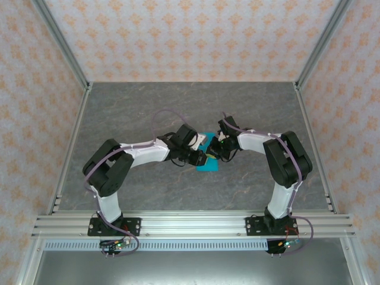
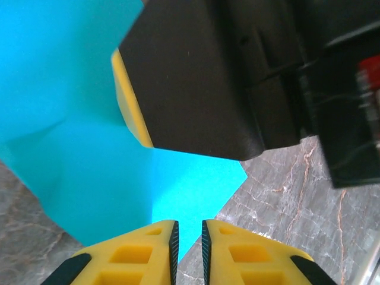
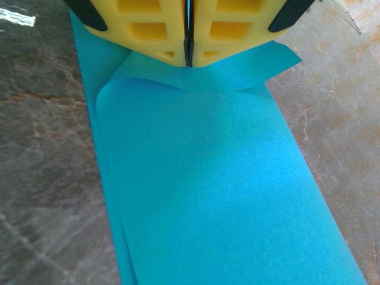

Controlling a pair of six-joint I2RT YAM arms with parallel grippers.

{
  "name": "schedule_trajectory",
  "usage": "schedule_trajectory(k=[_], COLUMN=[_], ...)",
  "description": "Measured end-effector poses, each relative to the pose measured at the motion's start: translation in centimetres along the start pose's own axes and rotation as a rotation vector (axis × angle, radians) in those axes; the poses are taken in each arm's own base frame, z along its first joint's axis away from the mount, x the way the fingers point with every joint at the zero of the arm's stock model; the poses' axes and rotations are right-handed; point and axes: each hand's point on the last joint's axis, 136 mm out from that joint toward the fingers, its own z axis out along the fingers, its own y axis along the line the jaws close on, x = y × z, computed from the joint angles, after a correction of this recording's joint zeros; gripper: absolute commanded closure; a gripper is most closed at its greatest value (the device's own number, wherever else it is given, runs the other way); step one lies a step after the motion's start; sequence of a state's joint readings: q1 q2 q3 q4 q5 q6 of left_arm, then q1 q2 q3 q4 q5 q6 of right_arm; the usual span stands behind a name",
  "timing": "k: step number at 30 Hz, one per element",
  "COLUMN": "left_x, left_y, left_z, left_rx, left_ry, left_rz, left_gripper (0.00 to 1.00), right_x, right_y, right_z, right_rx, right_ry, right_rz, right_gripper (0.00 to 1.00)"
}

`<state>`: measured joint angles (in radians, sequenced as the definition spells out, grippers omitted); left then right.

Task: Fold a paper plane with a square sheet of paper (fold left side to right side)
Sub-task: Fold the triangle a second time at the center of the table.

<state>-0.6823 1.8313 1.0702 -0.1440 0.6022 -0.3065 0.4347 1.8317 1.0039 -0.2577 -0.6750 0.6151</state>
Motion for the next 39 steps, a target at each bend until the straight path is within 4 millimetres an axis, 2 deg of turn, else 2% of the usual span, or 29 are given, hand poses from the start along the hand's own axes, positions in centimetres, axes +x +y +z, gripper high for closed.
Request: schedule_trajectory(k=[8,24,39], left_x=[1.3,1.3,2.2], left_y=[0.2,0.3,1.0], left_z=[1.2,1.3,1.6], left_rx=[0.032,0.026,0.010], left_ry=[0.057,0.056,0.075], left_rz=[-0.022,-0.019,-0.031], left_gripper=[0.82,0.82,0.84], right_x=[0.0,0.0,0.0], right_y=[0.0,-0.1,-0.1], right_z=[0.0,0.0,0.0], right_rx=[0.000,0.004,0.006], right_ry=[0.000,0.000,-0.001], right_rz=[0.000,-0.011,-0.014], right_gripper=[0.88,0.88,0.88])
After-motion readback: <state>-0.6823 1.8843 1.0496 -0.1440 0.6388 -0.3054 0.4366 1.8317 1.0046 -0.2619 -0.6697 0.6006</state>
